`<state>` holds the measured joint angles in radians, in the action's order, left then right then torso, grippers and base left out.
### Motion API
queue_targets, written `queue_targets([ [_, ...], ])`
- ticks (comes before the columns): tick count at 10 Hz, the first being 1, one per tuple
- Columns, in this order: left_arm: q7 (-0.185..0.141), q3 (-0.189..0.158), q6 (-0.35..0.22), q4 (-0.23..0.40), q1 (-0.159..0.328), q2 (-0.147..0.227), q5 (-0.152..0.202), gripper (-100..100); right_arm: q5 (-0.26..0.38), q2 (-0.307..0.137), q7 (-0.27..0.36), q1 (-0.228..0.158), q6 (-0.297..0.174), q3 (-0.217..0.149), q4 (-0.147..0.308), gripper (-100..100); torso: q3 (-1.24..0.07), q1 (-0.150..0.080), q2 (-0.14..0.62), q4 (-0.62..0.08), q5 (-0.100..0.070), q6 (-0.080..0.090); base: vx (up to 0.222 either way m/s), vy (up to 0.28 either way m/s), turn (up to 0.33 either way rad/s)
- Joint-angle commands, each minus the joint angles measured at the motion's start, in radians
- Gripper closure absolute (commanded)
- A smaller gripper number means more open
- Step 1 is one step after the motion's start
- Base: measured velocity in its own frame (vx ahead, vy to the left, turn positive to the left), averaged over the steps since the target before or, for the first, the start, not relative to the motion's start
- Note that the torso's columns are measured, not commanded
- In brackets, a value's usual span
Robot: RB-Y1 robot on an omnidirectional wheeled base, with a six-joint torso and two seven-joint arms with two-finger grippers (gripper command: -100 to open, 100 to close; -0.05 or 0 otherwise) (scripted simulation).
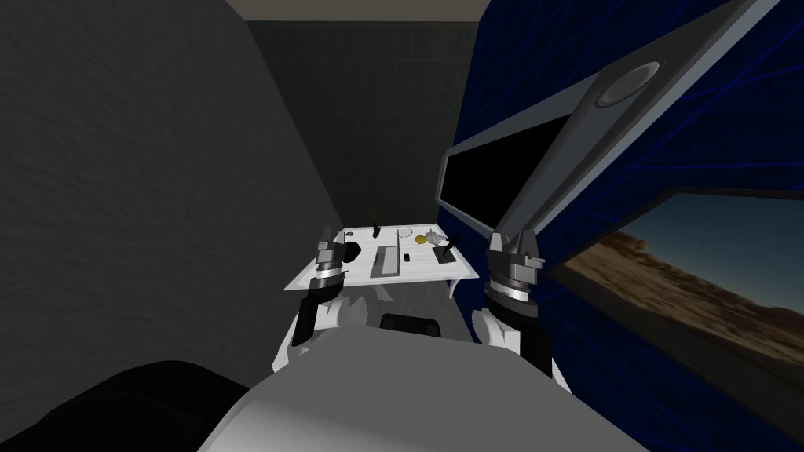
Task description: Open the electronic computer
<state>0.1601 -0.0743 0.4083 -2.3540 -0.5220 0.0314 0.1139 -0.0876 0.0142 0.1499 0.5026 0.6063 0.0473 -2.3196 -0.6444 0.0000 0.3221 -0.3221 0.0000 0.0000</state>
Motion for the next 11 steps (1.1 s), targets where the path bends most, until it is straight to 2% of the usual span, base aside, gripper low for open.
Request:
queue_targets([
  [1,0.0,0.0,0.0,0.0,0.0,0.0,0.0,0,0.0,0.0,0.0,0.0,0.0,0.0,0.0,0,-0.147,0.0,0.074,-0.074,0.0,0.0,0.0,0.0,0.0],
  [4,0.0,0.0,0.0,0.0,0.0,0.0,0.0,0,0.0,0.0,0.0,0.0,0.0,0.0,0.0,0,-0.59,0.0,0.296,-0.295,0.0,0.0,0.0,0.0,0.0],
  [5,0.003,-0.002,-0.012,0.008,0.0,0.038,-0.004,-100,0.0,0.0,0.0,0.0,0.0,0.0,0.0,0,-0.738,0.0,0.369,-0.369,0.0,0.0,0.012,-0.027,0.001],
  [6,0.005,-0.003,-0.02,0.013,-0.001,0.052,-0.007,-100,0.0,0.0,0.0,0.0,0.0,0.0,0.0,0,-0.807,-0.001,0.403,-0.402,0.0,0.0,0.023,-0.05,0.004],
  [8,0.015,-0.01,-0.059,0.038,-0.002,0.088,-0.02,-100,0.0,0.0,0.0,0.0,0.0,0.0,0.0,0,-0.832,-0.003,0.413,-0.414,-0.001,0.0,0.054,-0.11,0.004],
  [11,0.031,-0.021,-0.127,0.082,-0.005,0.097,-0.043,-100,0.0,0.0,0.0,0.0,0.0,0.0,0.0,0,-0.832,0.0,0.415,-0.416,0.0,0.0,0.069,-0.145,0.007],
])
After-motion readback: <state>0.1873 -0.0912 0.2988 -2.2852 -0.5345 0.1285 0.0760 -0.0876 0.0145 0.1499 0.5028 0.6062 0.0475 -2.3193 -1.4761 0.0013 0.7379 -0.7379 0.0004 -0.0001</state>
